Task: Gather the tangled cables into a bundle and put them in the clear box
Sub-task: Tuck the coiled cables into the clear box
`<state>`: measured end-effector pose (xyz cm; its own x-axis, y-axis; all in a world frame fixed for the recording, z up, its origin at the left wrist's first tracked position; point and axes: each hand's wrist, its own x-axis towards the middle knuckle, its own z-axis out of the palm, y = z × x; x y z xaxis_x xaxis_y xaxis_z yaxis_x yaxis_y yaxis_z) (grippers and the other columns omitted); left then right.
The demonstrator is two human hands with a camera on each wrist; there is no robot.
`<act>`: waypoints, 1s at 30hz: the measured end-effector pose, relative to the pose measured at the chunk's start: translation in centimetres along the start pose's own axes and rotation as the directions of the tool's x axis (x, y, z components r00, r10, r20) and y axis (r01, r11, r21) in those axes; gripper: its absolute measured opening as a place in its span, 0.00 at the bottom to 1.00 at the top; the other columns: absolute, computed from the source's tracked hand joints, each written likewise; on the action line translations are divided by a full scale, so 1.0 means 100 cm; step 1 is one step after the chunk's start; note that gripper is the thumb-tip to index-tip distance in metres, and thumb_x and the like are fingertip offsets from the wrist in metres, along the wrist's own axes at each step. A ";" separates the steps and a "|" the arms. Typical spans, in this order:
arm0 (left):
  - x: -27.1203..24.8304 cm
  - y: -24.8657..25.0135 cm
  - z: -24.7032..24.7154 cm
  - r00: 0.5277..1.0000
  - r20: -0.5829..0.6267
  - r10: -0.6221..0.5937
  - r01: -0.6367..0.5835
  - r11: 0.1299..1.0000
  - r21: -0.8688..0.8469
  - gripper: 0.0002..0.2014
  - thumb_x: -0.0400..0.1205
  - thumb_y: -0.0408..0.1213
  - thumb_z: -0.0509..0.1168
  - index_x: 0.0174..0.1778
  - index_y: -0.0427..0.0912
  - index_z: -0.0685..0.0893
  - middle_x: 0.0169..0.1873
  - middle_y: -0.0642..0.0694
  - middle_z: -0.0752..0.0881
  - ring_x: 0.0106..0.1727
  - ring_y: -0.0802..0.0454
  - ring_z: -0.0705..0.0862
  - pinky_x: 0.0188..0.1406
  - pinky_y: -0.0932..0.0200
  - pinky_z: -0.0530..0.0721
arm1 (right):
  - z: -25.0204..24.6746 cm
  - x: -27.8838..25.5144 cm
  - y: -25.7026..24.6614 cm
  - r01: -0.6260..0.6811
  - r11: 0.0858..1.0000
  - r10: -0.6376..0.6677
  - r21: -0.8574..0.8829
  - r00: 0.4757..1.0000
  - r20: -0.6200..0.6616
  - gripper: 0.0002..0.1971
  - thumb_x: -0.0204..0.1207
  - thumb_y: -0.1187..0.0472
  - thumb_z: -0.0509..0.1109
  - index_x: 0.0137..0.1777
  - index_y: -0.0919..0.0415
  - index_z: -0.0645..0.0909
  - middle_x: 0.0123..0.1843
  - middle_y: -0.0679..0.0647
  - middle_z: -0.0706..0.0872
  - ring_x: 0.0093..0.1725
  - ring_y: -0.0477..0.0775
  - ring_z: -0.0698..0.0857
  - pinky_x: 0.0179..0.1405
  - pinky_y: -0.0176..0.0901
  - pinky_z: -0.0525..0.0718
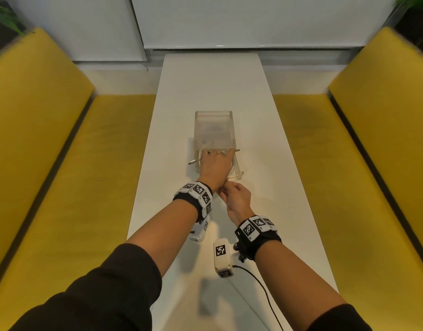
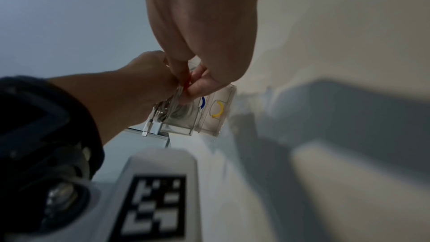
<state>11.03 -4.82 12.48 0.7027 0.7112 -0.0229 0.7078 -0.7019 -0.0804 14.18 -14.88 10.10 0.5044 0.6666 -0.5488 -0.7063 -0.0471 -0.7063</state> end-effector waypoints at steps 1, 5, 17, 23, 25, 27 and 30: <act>-0.001 -0.001 0.001 1.000 0.001 0.005 -0.005 1.000 0.010 0.30 0.81 0.33 0.67 0.80 0.47 0.66 0.55 0.47 0.90 0.64 0.41 0.85 0.68 0.41 0.72 | 0.000 -0.001 0.001 -0.001 1.000 0.001 -0.001 1.000 0.003 0.07 0.78 0.78 0.67 0.39 0.71 0.80 0.40 0.66 0.83 0.42 0.58 0.86 0.36 0.37 0.89; -0.002 -0.003 -0.001 0.999 0.040 0.008 -0.009 0.999 0.046 0.26 0.82 0.38 0.66 0.77 0.42 0.71 0.70 0.45 0.83 0.72 0.42 0.79 0.75 0.44 0.66 | 0.000 -0.002 0.001 -0.003 1.000 0.003 0.000 1.000 -0.013 0.07 0.79 0.77 0.67 0.40 0.70 0.79 0.40 0.66 0.83 0.42 0.57 0.86 0.35 0.36 0.89; 0.000 -0.006 -0.022 0.992 -0.107 0.064 -0.071 0.996 -0.059 0.12 0.84 0.32 0.62 0.57 0.41 0.89 0.52 0.47 0.90 0.63 0.43 0.77 0.50 0.51 0.77 | -0.001 -0.002 -0.004 -0.011 1.000 0.011 -0.016 1.000 -0.005 0.02 0.79 0.76 0.68 0.44 0.75 0.81 0.43 0.67 0.87 0.42 0.57 0.88 0.37 0.38 0.90; -0.037 -0.074 -0.006 0.954 -0.205 -0.220 0.119 0.901 -0.417 0.15 0.85 0.39 0.65 0.67 0.44 0.87 0.61 0.38 0.85 0.63 0.37 0.80 0.57 0.44 0.78 | -0.001 -0.001 -0.004 0.002 1.000 -0.002 0.012 1.000 0.008 0.03 0.78 0.75 0.71 0.43 0.75 0.82 0.42 0.65 0.89 0.39 0.53 0.89 0.41 0.38 0.91; -0.045 -0.088 0.005 0.966 -0.110 -0.233 0.140 0.831 -0.538 0.16 0.87 0.36 0.63 0.71 0.44 0.85 0.58 0.34 0.86 0.58 0.36 0.83 0.55 0.49 0.78 | -0.001 0.000 -0.003 0.000 1.000 0.000 0.016 1.000 0.007 0.03 0.78 0.75 0.70 0.44 0.75 0.82 0.42 0.65 0.89 0.37 0.52 0.89 0.42 0.38 0.92; -0.051 -0.092 0.012 0.968 -0.102 -0.228 0.128 0.804 -0.581 0.14 0.86 0.33 0.64 0.65 0.39 0.88 0.48 0.34 0.88 0.51 0.35 0.85 0.46 0.54 0.74 | 0.000 0.000 -0.002 0.001 1.000 -0.001 0.023 1.000 0.006 0.02 0.78 0.75 0.71 0.45 0.76 0.82 0.43 0.65 0.89 0.36 0.51 0.90 0.42 0.38 0.92; -0.056 -0.076 0.009 0.965 -0.165 -0.202 0.071 0.812 -0.579 0.11 0.86 0.31 0.63 0.54 0.34 0.91 0.41 0.34 0.84 0.47 0.35 0.82 0.41 0.54 0.70 | 0.000 0.001 -0.001 0.007 1.000 -0.007 0.026 1.000 -0.010 0.03 0.78 0.75 0.71 0.47 0.76 0.82 0.43 0.66 0.89 0.38 0.52 0.89 0.40 0.37 0.91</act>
<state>1.62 -3.44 12.34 0.5478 0.8214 0.1586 0.6670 -0.5433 0.5099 14.31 -14.85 10.10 0.5139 0.6597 -0.5485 -0.7157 -0.0229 -0.6981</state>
